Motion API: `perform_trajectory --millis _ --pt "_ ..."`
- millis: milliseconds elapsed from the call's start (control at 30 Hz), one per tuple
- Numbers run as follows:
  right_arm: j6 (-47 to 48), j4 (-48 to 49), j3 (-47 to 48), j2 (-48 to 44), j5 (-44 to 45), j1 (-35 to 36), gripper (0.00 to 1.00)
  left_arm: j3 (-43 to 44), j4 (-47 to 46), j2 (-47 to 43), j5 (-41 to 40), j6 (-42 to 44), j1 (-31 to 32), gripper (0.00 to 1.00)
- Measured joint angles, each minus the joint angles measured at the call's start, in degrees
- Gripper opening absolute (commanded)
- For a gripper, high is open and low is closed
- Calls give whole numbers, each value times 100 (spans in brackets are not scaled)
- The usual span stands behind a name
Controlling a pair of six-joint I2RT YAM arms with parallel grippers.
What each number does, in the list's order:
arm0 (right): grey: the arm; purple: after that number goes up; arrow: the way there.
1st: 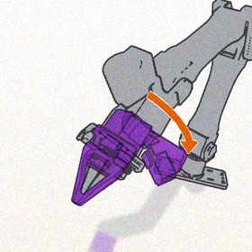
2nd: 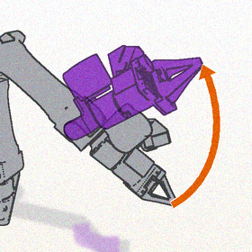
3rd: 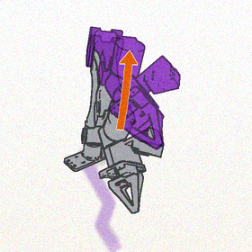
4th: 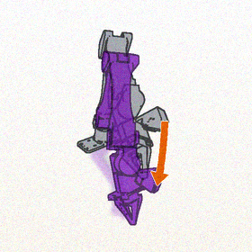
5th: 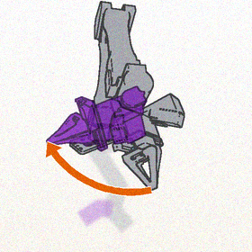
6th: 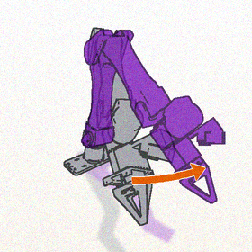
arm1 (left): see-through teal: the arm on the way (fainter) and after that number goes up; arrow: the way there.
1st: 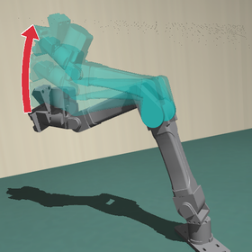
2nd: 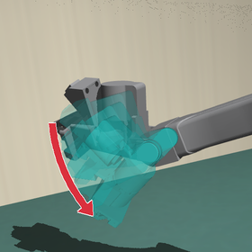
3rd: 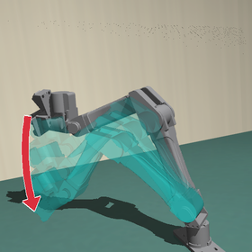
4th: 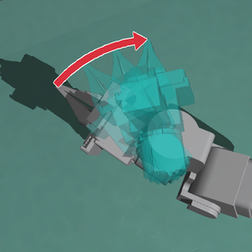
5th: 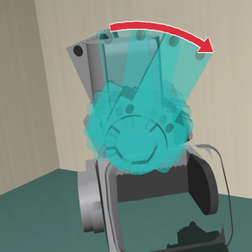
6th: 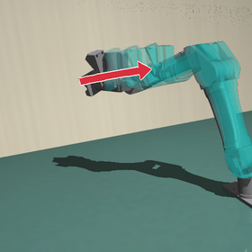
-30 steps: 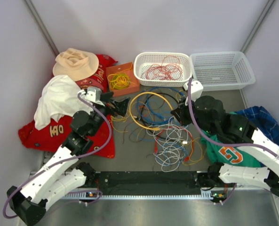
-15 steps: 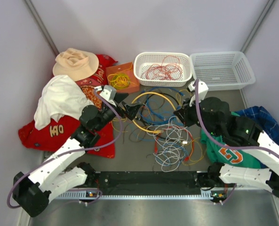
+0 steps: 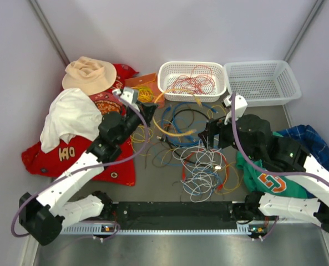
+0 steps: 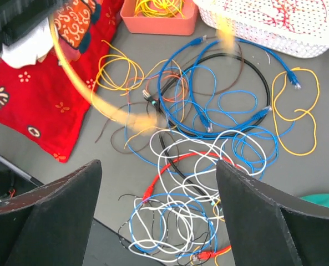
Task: Untangle the cables
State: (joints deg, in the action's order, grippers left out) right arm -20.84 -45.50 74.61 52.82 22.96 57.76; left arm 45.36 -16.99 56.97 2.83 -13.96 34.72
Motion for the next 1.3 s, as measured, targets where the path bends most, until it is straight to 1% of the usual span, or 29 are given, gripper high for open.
perform_trajectory --millis 67,300,400,500,633,767,1000,1100,1300 --pt "-15 13 -39 -13 59 0 85 479 258 310 -387 -94 -50 0" --pt "-26 13 -304 -94 323 0 85 2404 1169 1991 -1775 -446 -540 0" --pt "-26 15 -457 -136 363 0 85 2802 1416 2527 -2385 -544 -791 0" --pt "-20 15 -577 -138 389 0 85 3021 1641 2924 -2962 -557 -1069 0" --pt "13 46 -649 -138 407 0 85 3663 2059 3534 -3471 -494 -1394 0" --pt "48 122 -723 -142 428 0 85 4411 2232 4223 -3735 -356 -1648 0" --pt "138 162 -866 -94 459 0 85 5130 2444 5265 -3849 -87 -1779 0" --pt "168 221 -922 -76 496 0 85 5115 2612 5484 -3810 -83 -1777 0" --pt "238 317 -975 127 507 0 85 4857 2706 5506 -3786 -37 -1775 0"
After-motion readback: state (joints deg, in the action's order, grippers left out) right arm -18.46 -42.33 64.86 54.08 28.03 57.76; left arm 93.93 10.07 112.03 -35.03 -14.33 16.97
